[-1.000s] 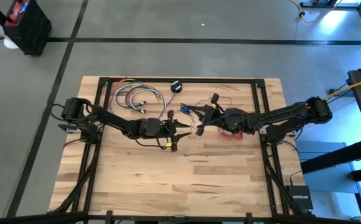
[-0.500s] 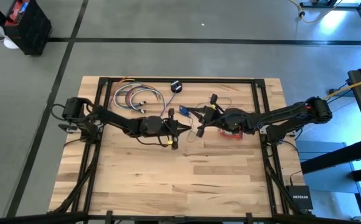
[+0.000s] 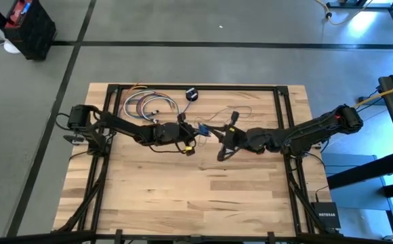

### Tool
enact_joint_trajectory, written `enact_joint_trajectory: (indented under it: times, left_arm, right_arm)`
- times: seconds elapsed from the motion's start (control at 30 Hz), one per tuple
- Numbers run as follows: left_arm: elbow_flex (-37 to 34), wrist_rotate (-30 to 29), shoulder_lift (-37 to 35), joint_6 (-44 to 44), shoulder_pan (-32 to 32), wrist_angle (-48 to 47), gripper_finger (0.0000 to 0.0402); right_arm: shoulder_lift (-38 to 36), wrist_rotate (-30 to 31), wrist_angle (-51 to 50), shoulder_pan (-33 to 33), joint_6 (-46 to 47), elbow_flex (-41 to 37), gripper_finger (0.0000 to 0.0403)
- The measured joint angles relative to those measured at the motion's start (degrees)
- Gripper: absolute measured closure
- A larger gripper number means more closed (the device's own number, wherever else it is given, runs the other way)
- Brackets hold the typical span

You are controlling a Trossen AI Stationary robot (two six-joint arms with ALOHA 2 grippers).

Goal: Coil cords
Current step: Coil the blue wire onto the spool

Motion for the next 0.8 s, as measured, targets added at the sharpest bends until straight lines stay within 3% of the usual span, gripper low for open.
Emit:
enact_joint_trajectory:
  times: [0.4, 0.57, 0.8]
  left_arm:
    - [-0.09, -6.47, -11.85, 0.39, -0.07, -19.12, 0.0400]
    - [-0.09, -7.16, -16.93, 0.37, -2.23, -18.11, 0.0396]
    - [-0.13, -7.15, -18.34, -0.68, -5.85, -13.44, 0.0400]
  right_arm:
    - [-0.14, -2.99, -10.51, -0.02, -3.93, 0.15, 0.0400]
    - [-0.14, -1.11, -13.51, -1.41, -3.98, 0.18, 0.0400]
    - [1.52, -4.87, -13.33, -5.54, -0.57, 0.32, 0.0400]
